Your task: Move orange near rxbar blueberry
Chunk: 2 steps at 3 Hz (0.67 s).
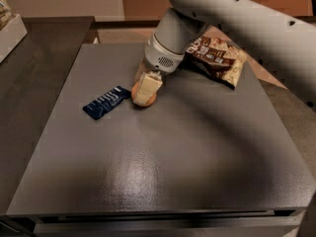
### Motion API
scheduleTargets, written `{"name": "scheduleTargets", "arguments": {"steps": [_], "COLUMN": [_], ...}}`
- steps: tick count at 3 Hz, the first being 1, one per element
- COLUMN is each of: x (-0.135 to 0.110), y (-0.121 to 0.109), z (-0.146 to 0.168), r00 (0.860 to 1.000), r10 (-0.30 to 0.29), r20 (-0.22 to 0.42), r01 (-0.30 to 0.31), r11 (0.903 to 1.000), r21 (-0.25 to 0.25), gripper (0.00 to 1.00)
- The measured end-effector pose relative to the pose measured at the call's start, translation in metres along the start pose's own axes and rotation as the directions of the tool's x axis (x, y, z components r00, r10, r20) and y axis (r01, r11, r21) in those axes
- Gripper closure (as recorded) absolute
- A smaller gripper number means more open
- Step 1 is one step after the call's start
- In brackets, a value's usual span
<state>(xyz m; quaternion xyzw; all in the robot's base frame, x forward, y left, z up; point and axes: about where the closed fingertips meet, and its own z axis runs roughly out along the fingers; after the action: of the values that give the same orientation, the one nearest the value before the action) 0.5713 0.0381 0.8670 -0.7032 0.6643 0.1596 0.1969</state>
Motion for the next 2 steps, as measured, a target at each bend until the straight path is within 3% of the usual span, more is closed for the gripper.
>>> {"name": "scheduleTargets", "arguments": {"steps": [1, 2], "x": [0.0012, 0.0005], "y": [-0.0011, -0.0006], "z": [0.0044, 0.0060], "r00": [1.000, 1.000], "r10": [0.000, -0.001], "r20": [0.002, 0.001], "r01": [0.000, 0.001], "r11": [1.0000, 1.0000], "r21": [0.002, -0.001], "gripper": [0.17, 0.00]}}
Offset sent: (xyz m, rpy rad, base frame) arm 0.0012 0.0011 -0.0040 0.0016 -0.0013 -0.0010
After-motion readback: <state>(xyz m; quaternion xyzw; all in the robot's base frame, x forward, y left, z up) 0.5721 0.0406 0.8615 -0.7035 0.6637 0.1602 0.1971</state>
